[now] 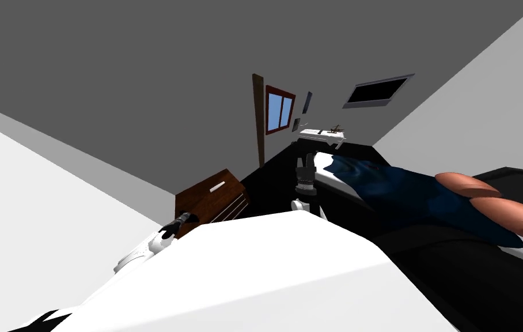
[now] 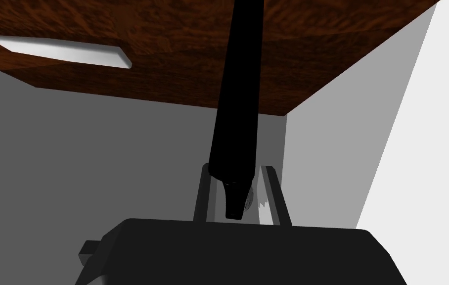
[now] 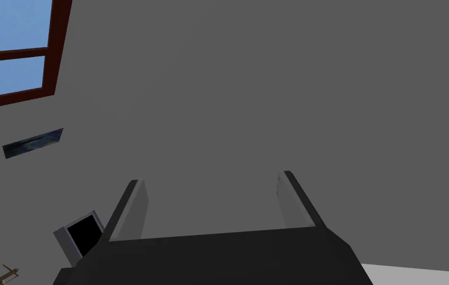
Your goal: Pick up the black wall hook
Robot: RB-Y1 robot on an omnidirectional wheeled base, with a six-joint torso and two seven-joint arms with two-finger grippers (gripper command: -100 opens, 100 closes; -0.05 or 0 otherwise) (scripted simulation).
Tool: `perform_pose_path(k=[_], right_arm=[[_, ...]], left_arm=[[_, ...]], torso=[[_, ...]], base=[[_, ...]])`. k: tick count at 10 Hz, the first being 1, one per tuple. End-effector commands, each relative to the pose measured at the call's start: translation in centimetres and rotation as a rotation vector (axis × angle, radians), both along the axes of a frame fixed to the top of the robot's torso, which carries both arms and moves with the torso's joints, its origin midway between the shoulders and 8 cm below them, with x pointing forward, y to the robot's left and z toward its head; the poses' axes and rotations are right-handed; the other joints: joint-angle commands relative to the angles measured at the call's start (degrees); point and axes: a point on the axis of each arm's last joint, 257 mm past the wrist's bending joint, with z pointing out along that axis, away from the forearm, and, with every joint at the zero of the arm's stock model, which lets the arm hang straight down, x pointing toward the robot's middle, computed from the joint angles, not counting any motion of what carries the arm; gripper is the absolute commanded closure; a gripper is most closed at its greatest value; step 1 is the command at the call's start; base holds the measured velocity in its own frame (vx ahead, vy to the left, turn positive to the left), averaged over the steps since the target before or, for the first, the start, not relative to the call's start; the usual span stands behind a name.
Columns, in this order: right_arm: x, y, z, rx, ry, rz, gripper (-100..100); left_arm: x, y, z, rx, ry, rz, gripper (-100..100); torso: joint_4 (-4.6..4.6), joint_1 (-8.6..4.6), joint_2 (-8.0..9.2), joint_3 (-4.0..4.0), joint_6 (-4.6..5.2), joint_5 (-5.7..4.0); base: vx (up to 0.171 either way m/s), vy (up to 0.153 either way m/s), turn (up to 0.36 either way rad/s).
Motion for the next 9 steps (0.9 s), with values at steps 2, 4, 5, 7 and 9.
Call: perform_pose_path(k=[2,4,5,7,9], right_arm=[[0.0,0.0,0.0,0.0,0.0,0.0,0],[0.0,0.0,0.0,0.0,0.0,0.0,0],[0.0,0.0,0.0,0.0,0.0,0.0,0],[0.0,0.0,0.0,0.0,0.0,0.0,0],[0.0,0.0,0.0,0.0,0.0,0.0,0]], left_arm=[[0.0,-1.0,0.4,0.001,-0.003,-0.06,100],[-0.1,-1.9,0.7,0.0,-0.002,-0.105,100],[-0.2,-2.4,0.8,-0.002,-0.001,-0.128,100],[-0.5,-3.4,1.0,-0.007,0.003,-0.171,100],[-0.4,-3.1,0.9,-0.005,0.003,-0.157,0]], torso=[[0.01,-0.02,-0.14,-0.06,0.17,0.01],[0.0,-0.09,-0.13,-0.07,0.2,0.0],[0.0,-0.05,-0.07,-0.04,0.18,0.0],[0.03,0.03,0.01,0.01,0.27,0.02],[0.08,0.11,0.2,0.12,0.36,0.04]], base=[[0.169,-0.038,0.197],[0.141,-0.043,0.243],[0.122,-0.032,0.241],[0.11,-0.024,0.204],[0.026,-0.01,0.023]])
